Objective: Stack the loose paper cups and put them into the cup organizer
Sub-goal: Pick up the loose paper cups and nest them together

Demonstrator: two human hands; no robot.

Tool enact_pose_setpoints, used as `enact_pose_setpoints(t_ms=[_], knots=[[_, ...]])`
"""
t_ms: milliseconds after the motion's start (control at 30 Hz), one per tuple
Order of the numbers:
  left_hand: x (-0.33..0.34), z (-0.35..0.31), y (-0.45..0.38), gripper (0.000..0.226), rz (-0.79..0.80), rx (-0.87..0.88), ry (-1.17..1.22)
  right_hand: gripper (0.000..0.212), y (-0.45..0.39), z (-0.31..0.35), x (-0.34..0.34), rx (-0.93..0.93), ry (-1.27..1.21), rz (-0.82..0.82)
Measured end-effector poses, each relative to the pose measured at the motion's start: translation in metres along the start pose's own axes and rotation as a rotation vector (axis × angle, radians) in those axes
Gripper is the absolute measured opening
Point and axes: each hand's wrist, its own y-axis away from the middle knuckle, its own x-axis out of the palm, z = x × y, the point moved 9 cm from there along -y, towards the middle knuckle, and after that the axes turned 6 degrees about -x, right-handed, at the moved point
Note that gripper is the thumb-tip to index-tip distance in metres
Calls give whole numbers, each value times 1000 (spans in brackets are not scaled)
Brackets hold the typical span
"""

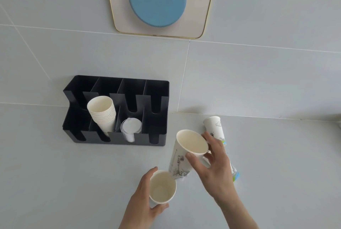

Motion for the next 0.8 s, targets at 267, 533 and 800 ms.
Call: enact_pose_setpoints(t_ms=[267, 533, 800], knots=[[1, -1, -4, 97, 14, 6, 30, 87, 34, 5, 49, -79, 92, 302], [0, -1, -5, 110, 20, -55, 64, 87, 60, -22, 74, -162, 377, 518], [0, -3, -2, 103, -12, -36, 57, 80, 57, -44, 72, -77, 420, 565]])
